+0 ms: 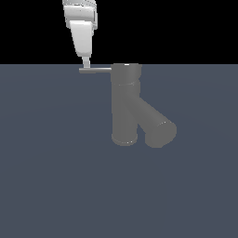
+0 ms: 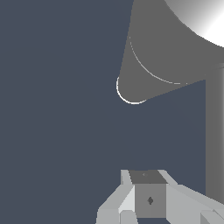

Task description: Turn on the faucet by rotating a designated handle.

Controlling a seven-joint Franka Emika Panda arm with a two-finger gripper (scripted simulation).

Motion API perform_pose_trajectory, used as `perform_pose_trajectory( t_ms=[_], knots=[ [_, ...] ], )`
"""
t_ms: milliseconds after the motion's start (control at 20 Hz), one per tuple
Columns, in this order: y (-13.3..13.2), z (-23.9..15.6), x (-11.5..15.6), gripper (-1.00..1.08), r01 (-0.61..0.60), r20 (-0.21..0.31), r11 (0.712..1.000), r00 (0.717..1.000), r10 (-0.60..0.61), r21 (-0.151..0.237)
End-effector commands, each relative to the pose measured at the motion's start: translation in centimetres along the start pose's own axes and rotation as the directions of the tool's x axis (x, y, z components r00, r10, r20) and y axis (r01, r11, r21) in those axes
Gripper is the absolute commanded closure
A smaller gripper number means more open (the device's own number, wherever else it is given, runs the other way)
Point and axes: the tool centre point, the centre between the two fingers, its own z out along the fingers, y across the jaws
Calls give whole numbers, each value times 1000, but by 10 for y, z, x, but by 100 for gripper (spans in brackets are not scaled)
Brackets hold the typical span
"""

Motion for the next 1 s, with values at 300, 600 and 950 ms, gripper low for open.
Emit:
perform_pose_trajectory(
  t_ms=[300, 600, 950],
  knots=[
    [1, -2, -1, 108, 8, 1, 1000, 1000, -8, 1],
    [12, -2, -1, 108, 8, 1, 1000, 1000, -8, 1],
    [32, -2, 1, 108, 8, 1, 1000, 1000, -8, 1]
  ],
)
